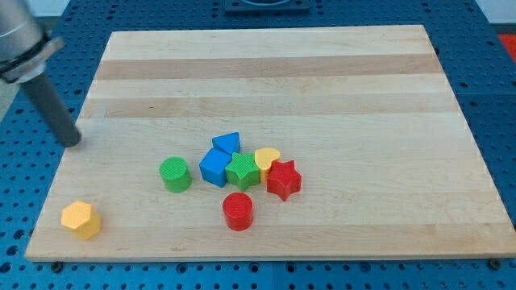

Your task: Push yellow heart to the group of blocks

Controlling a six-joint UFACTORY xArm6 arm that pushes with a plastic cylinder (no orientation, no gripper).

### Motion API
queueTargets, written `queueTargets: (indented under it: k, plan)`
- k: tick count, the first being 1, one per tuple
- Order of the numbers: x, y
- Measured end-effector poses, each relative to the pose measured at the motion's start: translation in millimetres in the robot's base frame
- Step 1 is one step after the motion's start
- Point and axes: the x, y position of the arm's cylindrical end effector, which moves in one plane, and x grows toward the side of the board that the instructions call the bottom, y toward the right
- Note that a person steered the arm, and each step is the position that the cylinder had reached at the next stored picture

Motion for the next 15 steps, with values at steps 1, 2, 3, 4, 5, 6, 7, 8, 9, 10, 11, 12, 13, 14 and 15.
queueTargets:
  k: [1,2,3,4,5,6,7,8,9,10,11,12,13,14,15]
  plan:
    - [22,0]
    - [104,0]
    - [125,0]
    - [128,1]
    - [135,19]
    - [135,19]
    - [135,32]
    - [135,49]
    - [134,68]
    - [126,88]
    - [113,107]
    - [103,128]
    - [102,143]
    - [102,161]
    - [102,183]
